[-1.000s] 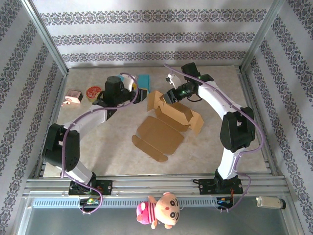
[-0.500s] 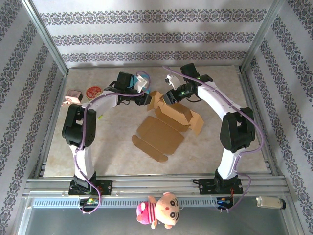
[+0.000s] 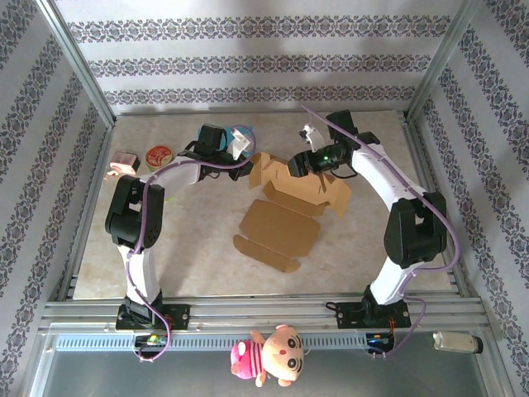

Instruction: Fold the paper box

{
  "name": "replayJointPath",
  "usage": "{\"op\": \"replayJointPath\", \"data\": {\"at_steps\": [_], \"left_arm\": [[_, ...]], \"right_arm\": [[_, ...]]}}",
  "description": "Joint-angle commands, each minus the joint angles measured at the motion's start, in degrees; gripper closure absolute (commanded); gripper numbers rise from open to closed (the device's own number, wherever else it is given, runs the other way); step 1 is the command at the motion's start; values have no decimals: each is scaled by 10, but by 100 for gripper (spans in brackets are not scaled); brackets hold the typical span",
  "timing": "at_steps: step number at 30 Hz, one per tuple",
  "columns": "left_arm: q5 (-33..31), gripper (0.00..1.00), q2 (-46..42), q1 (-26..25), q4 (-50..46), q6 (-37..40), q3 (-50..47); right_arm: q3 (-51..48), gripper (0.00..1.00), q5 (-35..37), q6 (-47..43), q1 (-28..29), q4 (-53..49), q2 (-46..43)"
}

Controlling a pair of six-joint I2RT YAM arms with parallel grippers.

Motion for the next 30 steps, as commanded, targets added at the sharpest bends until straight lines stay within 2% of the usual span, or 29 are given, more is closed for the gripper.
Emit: {"op": "replayJointPath", "data": {"at_steps": [1, 7, 14, 20, 24, 30], "left_arm": [[-25, 92, -21, -6, 18, 20, -2], [-49, 92, -33, -6, 37, 22, -15], [-29, 91, -35, -7, 46, -4, -10], [-34, 89, -42, -11, 45, -19, -11], [-51, 86, -51, -15, 33, -53, 1], [-42, 83, -85, -24, 59, -129, -20]], "right_arm": [[-31, 29, -26, 19, 4, 5, -22], [-50, 30, -42, 5, 4, 9, -37], [-43, 47, 8, -52, 25, -8, -12], [-41, 52, 66, -77, 46, -9, -15], [-46, 56, 129, -97, 64, 1, -30], [-60, 60, 295, -151, 112, 31, -46]]}}
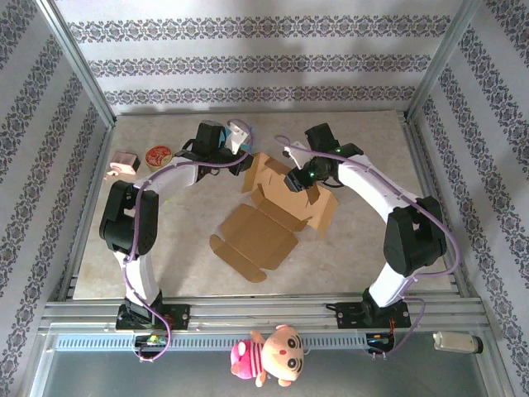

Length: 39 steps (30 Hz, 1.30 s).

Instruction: Fold the paper box

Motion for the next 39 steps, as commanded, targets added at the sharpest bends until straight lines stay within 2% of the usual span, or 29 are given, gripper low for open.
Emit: {"op": "replayJointPath", "data": {"at_steps": [1, 5, 8, 9, 12, 14, 16, 20, 26, 28, 31, 36, 39], "left_arm": [[6, 83, -47, -19, 47, -53, -21], [-4, 87, -66, -37, 47, -57, -53], [-38, 87, -81, -39, 46, -55, -83], [-61, 82, -84, -39, 41, -53, -87], [-141, 54, -87, -36, -5, -39, -72], [-154, 44, -81, -25, -34, -31, -50], [-118, 41, -61, -12, -58, 1, -24], [-25, 40, 10, 5, -126, 68, 59], [72, 40, 120, 28, -146, 76, 177], [107, 43, 147, 33, -149, 70, 207], [134, 57, 173, 36, -129, 39, 232], [134, 95, 186, 36, -151, -27, 272], [154, 100, 175, 35, -158, -86, 280]], "right_arm": [[-12, 60, 129, -42, 24, 20, -19], [-28, 61, 209, -64, 41, 70, -29], [-36, 61, 234, -93, 45, 96, -37], [-39, 61, 234, -102, 46, 102, -39], [-44, 61, 233, -126, 49, 115, -41], [-44, 61, 228, -133, 49, 116, -39], [-43, 60, 219, -134, 49, 115, -37], [-42, 60, 203, -131, 49, 119, -31], [-33, 60, 162, -110, 33, 120, -28], [-31, 60, 156, -106, 29, 119, -28], [-32, 60, 144, -102, 24, 117, -28], [-32, 60, 155, -95, 23, 117, -19], [-30, 60, 173, -89, 23, 122, -12]]}}
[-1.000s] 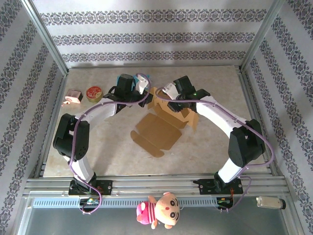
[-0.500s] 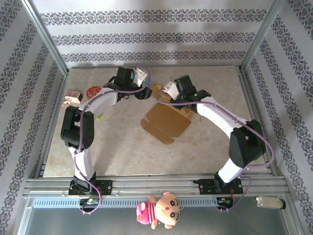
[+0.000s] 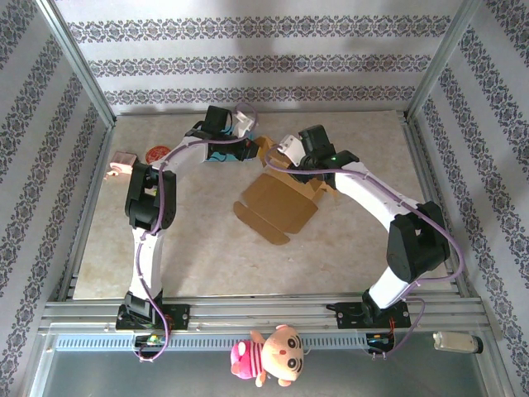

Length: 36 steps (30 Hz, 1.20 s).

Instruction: Fold the paper box

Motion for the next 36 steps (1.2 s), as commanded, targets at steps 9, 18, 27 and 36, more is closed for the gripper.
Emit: {"op": "replayJointPath", "data": {"at_steps": [9, 18, 27, 36], "left_arm": [[38, 100, -26, 5, -93, -127, 25], [46, 99, -88, 0, -78, -166, -63], [60, 86, -108, -40, 95, -274, -201], [13, 59, -129, -56, 125, -188, -242]], "right_arm": [[29, 59, 34, 21, -5, -2, 41], [31, 59, 83, 24, -3, 19, 58], [12, 59, 67, 25, 3, 40, 69], [-40, 59, 61, -36, 8, 85, 66]]}}
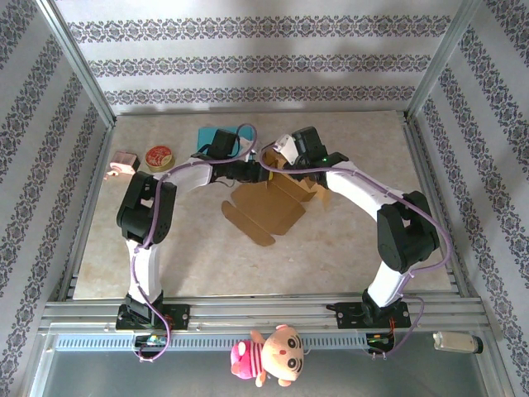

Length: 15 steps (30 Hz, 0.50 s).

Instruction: Fold the paper box

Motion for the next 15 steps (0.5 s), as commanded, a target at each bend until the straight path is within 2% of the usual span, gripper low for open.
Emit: {"op": "replayJointPath", "data": {"at_steps": [1, 6, 11, 13, 15], "left_arm": [[-21, 59, -40, 0, 14, 59, -24], [-35, 53, -99, 6, 29, 128, -72], [-7, 50, -164, 33, 83, 139, -132], [-25, 48, -191, 53, 112, 145, -155], [-64, 47, -199, 67, 110, 189, -157]], "right_arm": [[-41, 59, 19, -44, 2, 14, 12], [-72, 59, 23, -76, 6, 43, 15], [-73, 58, 24, -81, 9, 44, 19], [-72, 59, 23, -85, 9, 44, 17], [-73, 58, 18, -87, 10, 45, 15]]}}
